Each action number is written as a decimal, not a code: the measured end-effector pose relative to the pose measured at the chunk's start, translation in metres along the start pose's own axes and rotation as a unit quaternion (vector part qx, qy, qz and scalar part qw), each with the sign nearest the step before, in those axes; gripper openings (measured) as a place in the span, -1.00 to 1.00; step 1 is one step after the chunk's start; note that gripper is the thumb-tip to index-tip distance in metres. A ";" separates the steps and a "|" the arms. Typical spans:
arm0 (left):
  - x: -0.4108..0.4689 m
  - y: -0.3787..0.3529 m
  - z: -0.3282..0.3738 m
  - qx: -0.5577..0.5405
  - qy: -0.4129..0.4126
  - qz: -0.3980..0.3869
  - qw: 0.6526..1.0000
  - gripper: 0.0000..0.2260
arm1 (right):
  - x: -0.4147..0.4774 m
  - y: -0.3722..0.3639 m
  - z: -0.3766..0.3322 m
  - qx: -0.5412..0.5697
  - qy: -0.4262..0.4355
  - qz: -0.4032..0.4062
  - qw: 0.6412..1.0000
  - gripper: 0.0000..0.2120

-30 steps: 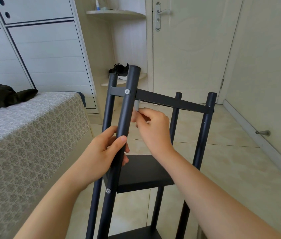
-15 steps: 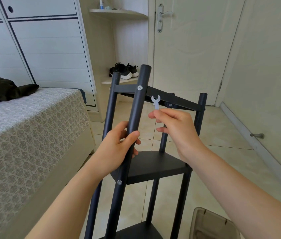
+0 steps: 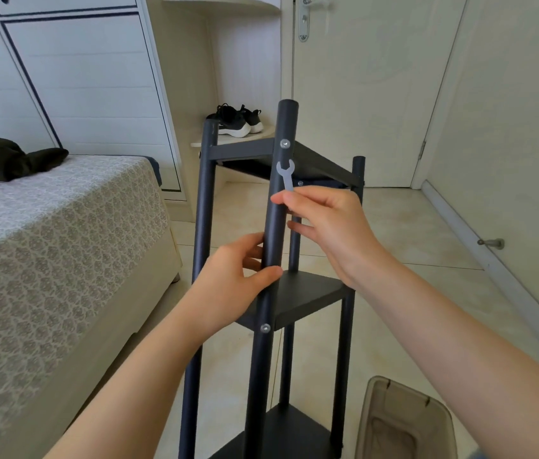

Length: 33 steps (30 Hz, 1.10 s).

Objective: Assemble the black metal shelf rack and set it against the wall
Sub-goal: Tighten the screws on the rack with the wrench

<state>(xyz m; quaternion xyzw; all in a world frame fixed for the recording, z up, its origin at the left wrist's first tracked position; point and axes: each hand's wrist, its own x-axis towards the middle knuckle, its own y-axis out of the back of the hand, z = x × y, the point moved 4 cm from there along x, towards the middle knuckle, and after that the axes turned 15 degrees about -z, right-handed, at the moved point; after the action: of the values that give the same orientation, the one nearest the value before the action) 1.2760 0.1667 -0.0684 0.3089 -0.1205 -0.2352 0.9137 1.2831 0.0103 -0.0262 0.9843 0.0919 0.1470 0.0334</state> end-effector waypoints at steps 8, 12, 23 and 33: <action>-0.020 -0.013 -0.007 0.006 0.016 0.078 0.997 -0.54 | 0.002 -0.004 0.004 0.044 0.003 -0.001 0.999 -0.89; -0.031 -0.022 -0.010 0.012 0.026 0.103 0.994 -0.49 | 0.003 -0.009 0.004 0.046 0.006 -0.004 0.999 -0.90; -0.036 -0.040 -0.016 -0.053 0.044 0.096 0.993 -0.40 | 0.002 -0.015 0.005 0.041 0.014 0.003 0.999 -0.91; -0.055 -0.053 -0.014 -0.001 0.052 0.166 0.985 -0.46 | 0.002 -0.008 0.006 0.044 0.002 0.015 0.999 -0.90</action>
<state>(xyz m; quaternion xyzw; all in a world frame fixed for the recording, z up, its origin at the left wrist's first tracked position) 1.2150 0.1640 -0.1164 0.2951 -0.1222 -0.0636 0.9455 1.2854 0.0181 -0.0321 0.9858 0.0835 0.1451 -0.0122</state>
